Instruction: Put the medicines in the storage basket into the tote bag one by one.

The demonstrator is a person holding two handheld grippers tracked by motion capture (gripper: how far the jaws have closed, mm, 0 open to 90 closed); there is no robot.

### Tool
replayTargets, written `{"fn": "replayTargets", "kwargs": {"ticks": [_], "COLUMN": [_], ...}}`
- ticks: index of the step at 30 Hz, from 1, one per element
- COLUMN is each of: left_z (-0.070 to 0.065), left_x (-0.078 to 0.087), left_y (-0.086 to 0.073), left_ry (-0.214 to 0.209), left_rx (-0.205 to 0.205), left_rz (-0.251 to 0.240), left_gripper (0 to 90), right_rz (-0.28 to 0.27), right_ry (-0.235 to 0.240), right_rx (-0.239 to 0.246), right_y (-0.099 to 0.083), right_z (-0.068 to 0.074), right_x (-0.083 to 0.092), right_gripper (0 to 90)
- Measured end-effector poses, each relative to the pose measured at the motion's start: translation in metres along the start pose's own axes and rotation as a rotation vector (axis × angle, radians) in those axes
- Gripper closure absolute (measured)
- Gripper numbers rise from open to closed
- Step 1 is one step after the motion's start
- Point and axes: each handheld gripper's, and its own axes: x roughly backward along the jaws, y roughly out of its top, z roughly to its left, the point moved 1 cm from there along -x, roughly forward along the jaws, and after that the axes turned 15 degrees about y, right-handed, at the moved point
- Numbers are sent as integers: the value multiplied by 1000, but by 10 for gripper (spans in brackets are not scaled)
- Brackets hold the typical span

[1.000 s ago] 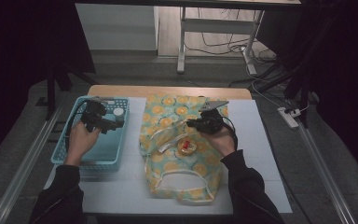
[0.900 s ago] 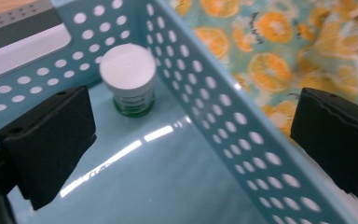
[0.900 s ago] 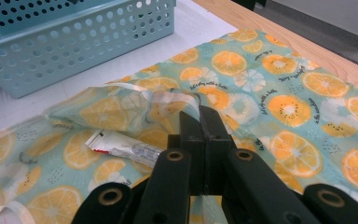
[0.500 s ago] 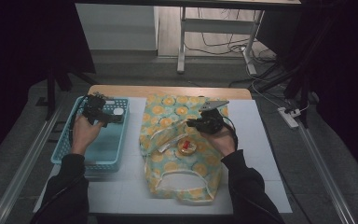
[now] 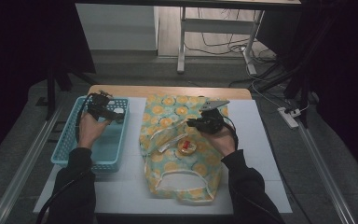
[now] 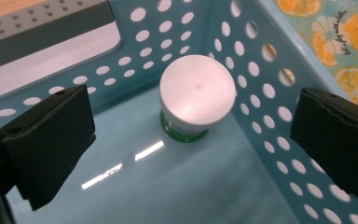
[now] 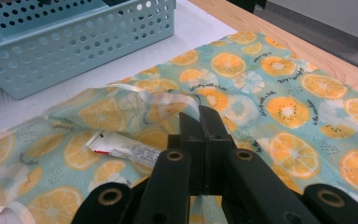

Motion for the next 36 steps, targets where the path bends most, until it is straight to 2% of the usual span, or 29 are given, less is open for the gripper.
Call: {"fn": "replayTargets", "kwargs": {"ticks": [7,12,13,18,21,23,26,29,36], "left_z": [-1,-4,-5,-6,-7,-7,-9,-9,-4], "left_x": [-8,-11,-12,-12,-13,-13,-12,-11,-5], "left_y": [2,3,3,4,5,6,6,6,5], "left_ry": [-2,-7,1,-35,-41,-54,-46,-48,-47], "left_rx": [-15,-53,-58,-63,-62,-59,-73,-70,-34], "left_rz": [12,20,17,9,16,14,20,26,35], "left_gripper": [73,231,240,360,421,491,500,504,506], "right_rz": [1,1,1,0,-1,0,0,-1,-3], "right_ry": [-1,-1,-1,-1,0,0,0,-2,-1], "right_rx": [0,-1,0,1,1,2,2,0,-2], "right_y": [0,0,0,0,0,0,0,0,0], "right_z": [0,0,0,0,0,0,0,0,0], "right_x": [0,0,0,0,0,0,0,0,2], "right_gripper": [899,899,899,899,899,899,899,899,899]}}
